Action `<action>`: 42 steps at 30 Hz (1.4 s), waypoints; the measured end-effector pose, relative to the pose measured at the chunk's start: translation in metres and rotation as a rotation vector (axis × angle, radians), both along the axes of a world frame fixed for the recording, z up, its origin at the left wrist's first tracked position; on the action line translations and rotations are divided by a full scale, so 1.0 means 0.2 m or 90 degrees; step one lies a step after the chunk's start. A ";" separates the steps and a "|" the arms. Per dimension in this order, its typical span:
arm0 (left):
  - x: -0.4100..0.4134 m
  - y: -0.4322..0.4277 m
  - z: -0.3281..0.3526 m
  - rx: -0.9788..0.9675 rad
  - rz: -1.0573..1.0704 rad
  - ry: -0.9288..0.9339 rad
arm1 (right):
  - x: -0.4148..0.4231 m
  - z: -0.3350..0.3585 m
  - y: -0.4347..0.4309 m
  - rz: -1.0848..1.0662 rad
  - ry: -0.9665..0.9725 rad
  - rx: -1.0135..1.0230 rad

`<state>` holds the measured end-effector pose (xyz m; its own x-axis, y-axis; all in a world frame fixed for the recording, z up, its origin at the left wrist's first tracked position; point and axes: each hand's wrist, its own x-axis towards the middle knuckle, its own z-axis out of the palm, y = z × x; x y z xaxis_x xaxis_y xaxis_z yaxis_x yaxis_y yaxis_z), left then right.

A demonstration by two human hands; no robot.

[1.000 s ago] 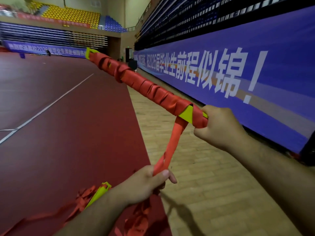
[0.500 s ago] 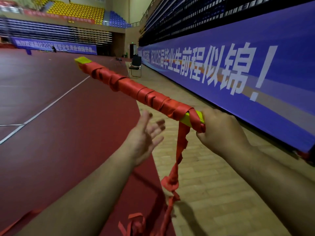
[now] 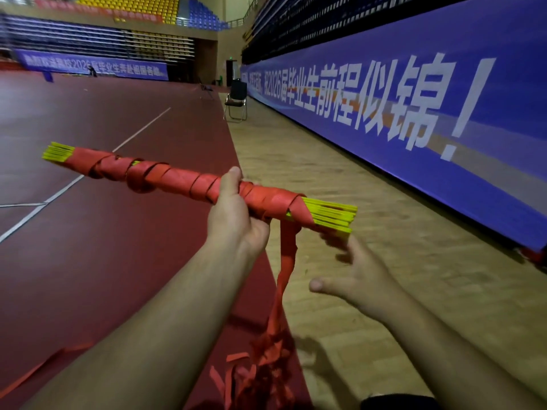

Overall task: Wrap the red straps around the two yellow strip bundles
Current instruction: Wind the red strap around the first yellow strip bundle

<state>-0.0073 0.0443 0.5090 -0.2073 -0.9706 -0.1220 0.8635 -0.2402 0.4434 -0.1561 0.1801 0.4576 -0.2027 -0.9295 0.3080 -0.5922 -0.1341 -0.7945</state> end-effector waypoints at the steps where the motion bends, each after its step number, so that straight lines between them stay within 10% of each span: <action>1: 0.00 0.00 -0.01 -0.008 -0.001 0.007 | 0.02 -0.08 -0.03 0.026 -0.040 0.035; 11: 0.04 -0.09 -0.22 -0.069 0.124 -0.035 | 0.25 -0.28 -0.21 0.148 -0.510 0.197; 21: 0.11 -0.18 -0.58 -0.333 0.235 -0.554 | 0.15 -0.26 -0.27 0.025 0.428 0.227; 29: 0.13 -0.26 -0.77 -0.408 0.155 -0.762 | -0.03 -0.29 -0.45 0.209 0.564 0.277; 34: 0.14 -0.31 -0.89 -0.325 0.003 -0.683 | -0.17 -0.47 -0.51 0.201 0.429 0.275; 38: 0.11 -0.36 -0.92 -0.163 -0.122 -0.402 | -0.23 -0.67 -0.53 0.149 0.424 0.202; 42: 0.11 -0.42 -0.92 -0.054 -0.195 -0.151 | -0.20 -0.82 -0.57 0.117 0.172 0.216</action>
